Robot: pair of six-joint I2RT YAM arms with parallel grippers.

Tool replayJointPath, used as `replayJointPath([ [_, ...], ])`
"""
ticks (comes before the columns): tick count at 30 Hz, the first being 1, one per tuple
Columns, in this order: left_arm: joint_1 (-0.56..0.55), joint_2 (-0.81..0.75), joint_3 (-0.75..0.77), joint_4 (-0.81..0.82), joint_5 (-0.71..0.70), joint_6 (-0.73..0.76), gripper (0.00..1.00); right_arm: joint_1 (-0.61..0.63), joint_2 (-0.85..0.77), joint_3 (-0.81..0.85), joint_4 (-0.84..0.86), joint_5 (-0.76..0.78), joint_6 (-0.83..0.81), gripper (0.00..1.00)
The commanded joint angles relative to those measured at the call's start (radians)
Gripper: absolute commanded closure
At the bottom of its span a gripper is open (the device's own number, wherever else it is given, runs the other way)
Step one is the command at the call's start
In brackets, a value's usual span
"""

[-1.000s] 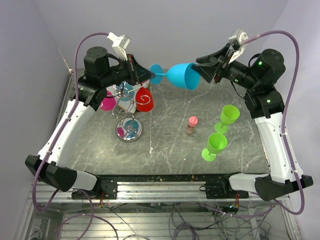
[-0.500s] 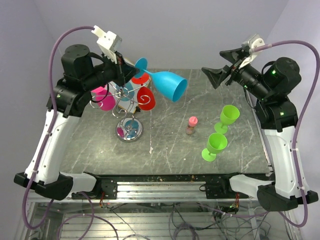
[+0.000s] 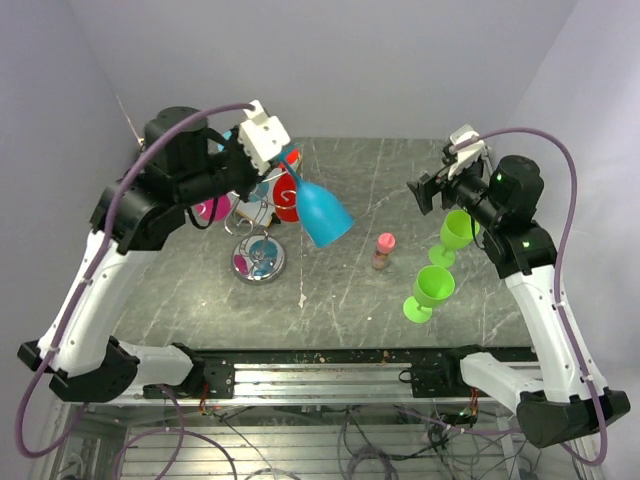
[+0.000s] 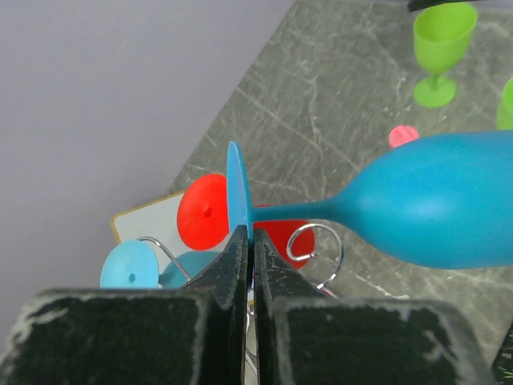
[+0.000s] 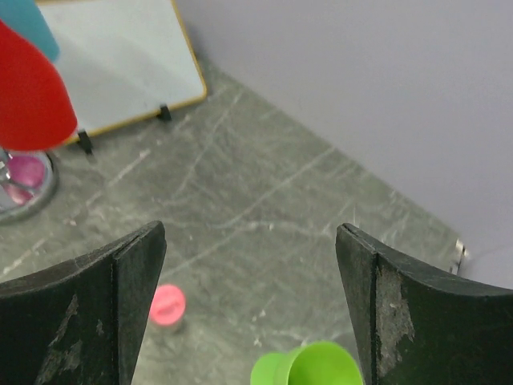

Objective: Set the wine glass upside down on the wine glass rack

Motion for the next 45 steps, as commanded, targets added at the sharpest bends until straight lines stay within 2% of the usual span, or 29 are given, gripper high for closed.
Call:
replayJointPath([
  [1, -0.087, 0.050, -0.019, 0.042, -0.196, 0.131, 0.93, -0.043, -0.076, -0.094, 0.055, 0.002, -0.042, 0.13],
  [8, -0.230, 0.121, -0.049, 0.075, -0.397, 0.265, 0.93, -0.112, -0.118, -0.242, 0.113, -0.038, -0.046, 0.13],
  [19, -0.302, 0.129, -0.151, 0.167, -0.563, 0.382, 0.93, -0.177, -0.119, -0.348, 0.157, -0.118, -0.032, 0.13],
  [45, -0.319, 0.086, -0.225, 0.117, -0.655, 0.561, 0.93, -0.191, -0.119, -0.359, 0.149, -0.139, -0.049, 0.13],
])
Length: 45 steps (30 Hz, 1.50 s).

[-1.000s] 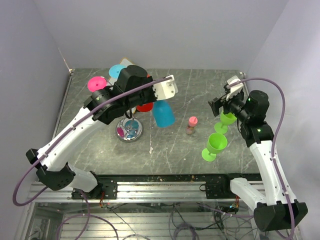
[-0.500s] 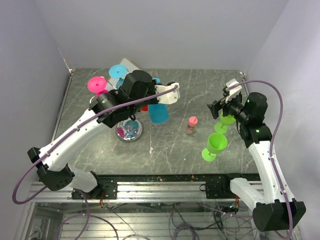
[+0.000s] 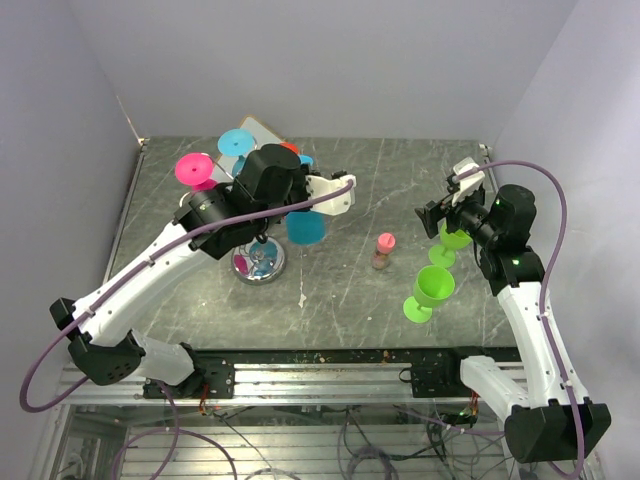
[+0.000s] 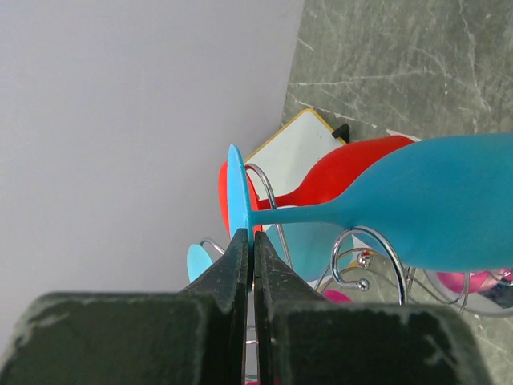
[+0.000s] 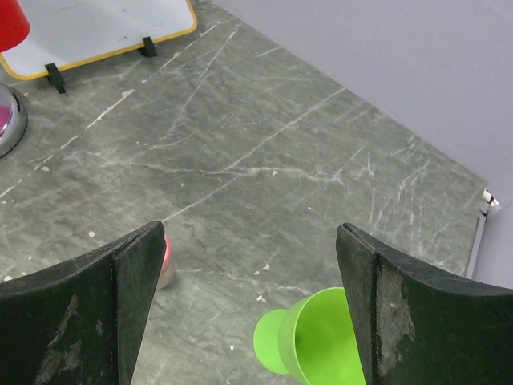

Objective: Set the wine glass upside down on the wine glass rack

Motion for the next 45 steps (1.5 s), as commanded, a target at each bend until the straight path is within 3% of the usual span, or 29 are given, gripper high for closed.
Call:
replayJointPath([
  [1, -0.008, -0.025, -0.020, -0.016, -0.047, 0.048, 0.93, -0.008, -0.005, 0.001, 0.021, -0.006, -0.010, 0.13],
  [16, 0.014, -0.083, -0.065, -0.079, -0.064, 0.107, 0.93, -0.010, -0.002, 0.000, 0.017, -0.008, -0.015, 0.13],
  [45, 0.044, -0.136, 0.013, -0.173, 0.204, 0.069, 0.93, -0.025, -0.001, -0.002, 0.015, -0.029, -0.015, 0.12],
])
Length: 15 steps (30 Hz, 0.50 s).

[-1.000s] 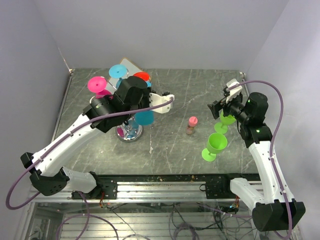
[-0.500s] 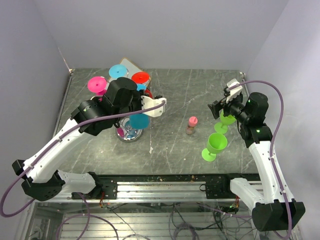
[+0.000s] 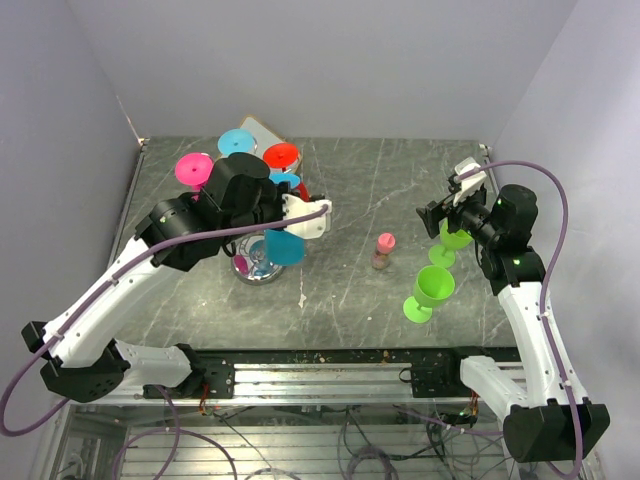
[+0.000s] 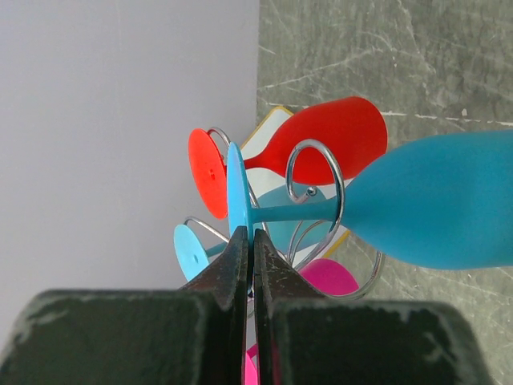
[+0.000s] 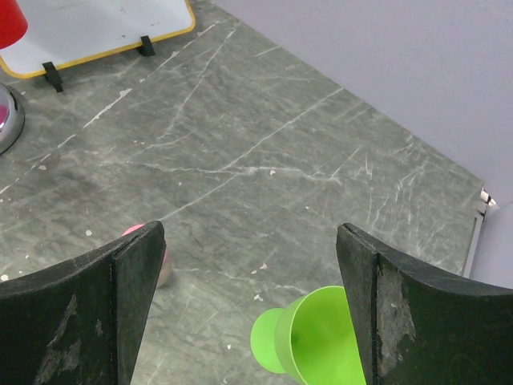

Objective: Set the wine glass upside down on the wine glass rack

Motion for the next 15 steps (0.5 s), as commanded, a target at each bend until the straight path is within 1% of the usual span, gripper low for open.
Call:
replayJointPath([
  [1, 0.006, -0.009, 0.049, -0.001, 0.064, -0.021, 0.93, -0.009, -0.001, -0.001, 0.014, -0.015, -0.008, 0.12],
  [6, 0.006, 0.002, 0.048, 0.012, 0.065, -0.026, 0.93, -0.009, 0.000, -0.001, 0.013, -0.019, -0.007, 0.12],
  [15, 0.006, 0.019, 0.018, 0.090, 0.042, -0.068, 0.93, -0.012, -0.001, 0.004, 0.007, -0.023, -0.006, 0.12],
])
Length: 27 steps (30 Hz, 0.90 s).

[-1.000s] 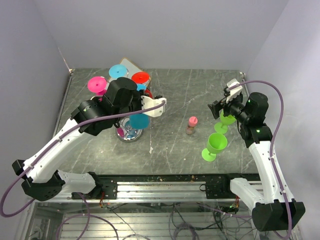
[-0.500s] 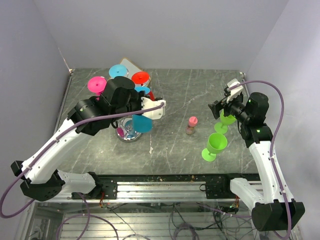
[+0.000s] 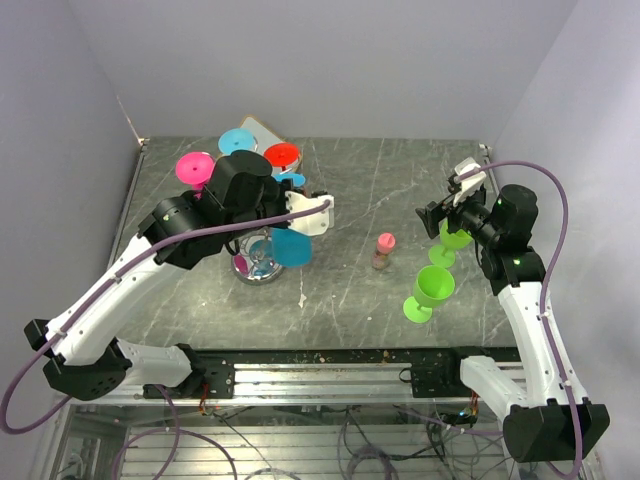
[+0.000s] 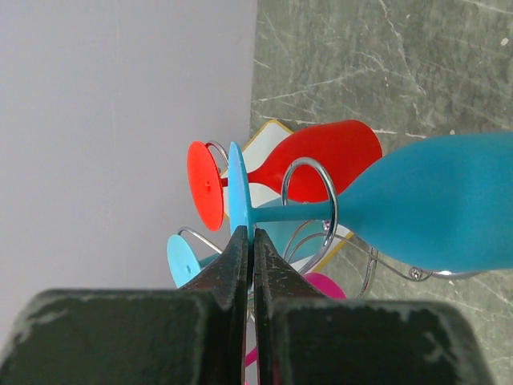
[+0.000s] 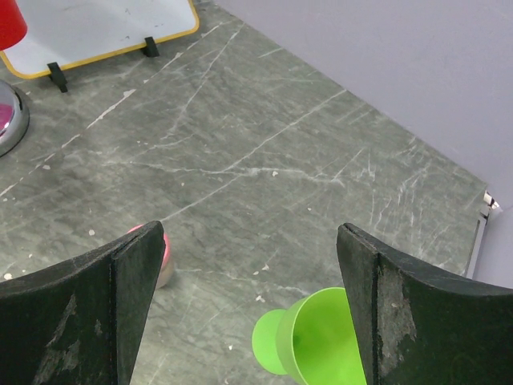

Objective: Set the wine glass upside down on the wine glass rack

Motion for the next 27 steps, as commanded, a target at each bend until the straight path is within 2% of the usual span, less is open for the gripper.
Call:
replayJointPath([
  [1, 0.005, 0.007, -0.002, 0.080, 0.006, -0.034, 0.93, -0.010, -0.001, 0.004, 0.008, -0.009, -0.004, 0.12],
  [12, 0.006, 0.022, -0.030, 0.085, 0.000, -0.033, 0.91, -0.011, -0.003, 0.005, 0.001, -0.007, -0.008, 0.12],
  [27, 0.006, 0.035, -0.032, 0.031, 0.038, -0.042, 0.84, -0.013, 0.004, 0.020, -0.039, 0.034, -0.044, 0.11],
])
